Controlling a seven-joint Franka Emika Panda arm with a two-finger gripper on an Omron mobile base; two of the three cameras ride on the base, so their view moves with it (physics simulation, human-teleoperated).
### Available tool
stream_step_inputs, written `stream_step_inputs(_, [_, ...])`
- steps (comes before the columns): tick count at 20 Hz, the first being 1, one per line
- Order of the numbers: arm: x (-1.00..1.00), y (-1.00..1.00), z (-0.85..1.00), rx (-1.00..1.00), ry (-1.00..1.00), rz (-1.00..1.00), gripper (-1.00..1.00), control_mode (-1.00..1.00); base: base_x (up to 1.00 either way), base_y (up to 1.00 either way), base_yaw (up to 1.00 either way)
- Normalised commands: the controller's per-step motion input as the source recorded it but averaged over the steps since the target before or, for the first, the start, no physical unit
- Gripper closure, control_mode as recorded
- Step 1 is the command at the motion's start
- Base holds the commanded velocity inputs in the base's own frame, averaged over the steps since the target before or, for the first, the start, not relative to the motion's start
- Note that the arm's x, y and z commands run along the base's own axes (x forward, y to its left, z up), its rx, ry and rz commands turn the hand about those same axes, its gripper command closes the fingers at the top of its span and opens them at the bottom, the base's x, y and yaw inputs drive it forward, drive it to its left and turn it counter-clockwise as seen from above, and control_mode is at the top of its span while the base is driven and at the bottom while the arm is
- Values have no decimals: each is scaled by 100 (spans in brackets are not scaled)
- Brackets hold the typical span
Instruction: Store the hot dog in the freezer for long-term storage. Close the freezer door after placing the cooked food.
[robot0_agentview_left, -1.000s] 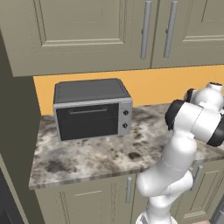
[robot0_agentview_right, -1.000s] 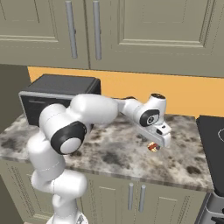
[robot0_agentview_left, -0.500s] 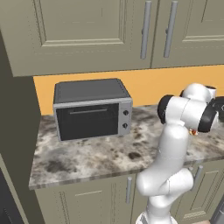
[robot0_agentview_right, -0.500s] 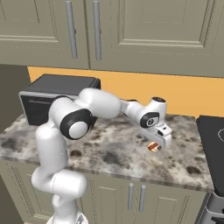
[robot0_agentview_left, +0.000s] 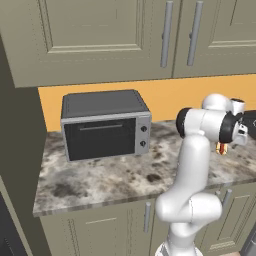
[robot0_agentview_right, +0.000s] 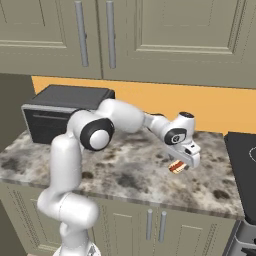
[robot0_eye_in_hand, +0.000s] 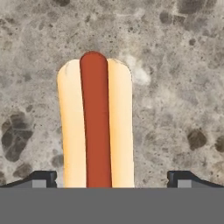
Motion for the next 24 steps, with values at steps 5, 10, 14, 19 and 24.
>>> stream_step_inputs(5, [25,-5,-26,0,0,0,-100,-100,0,0,0])
stream_step_inputs(10, [10,0,-33,0,0,0,-100,-100,0,0,0])
stream_step_inputs(14, [6,0,-33,0,0,0,-100,-100,0,0,0])
stream_step_inputs(19, [0,0,-26,0,0,0,-100,-100,0,0,0])
stream_step_inputs(24, [0,0,-18,0,0,0,-100,-100,0,0,0])
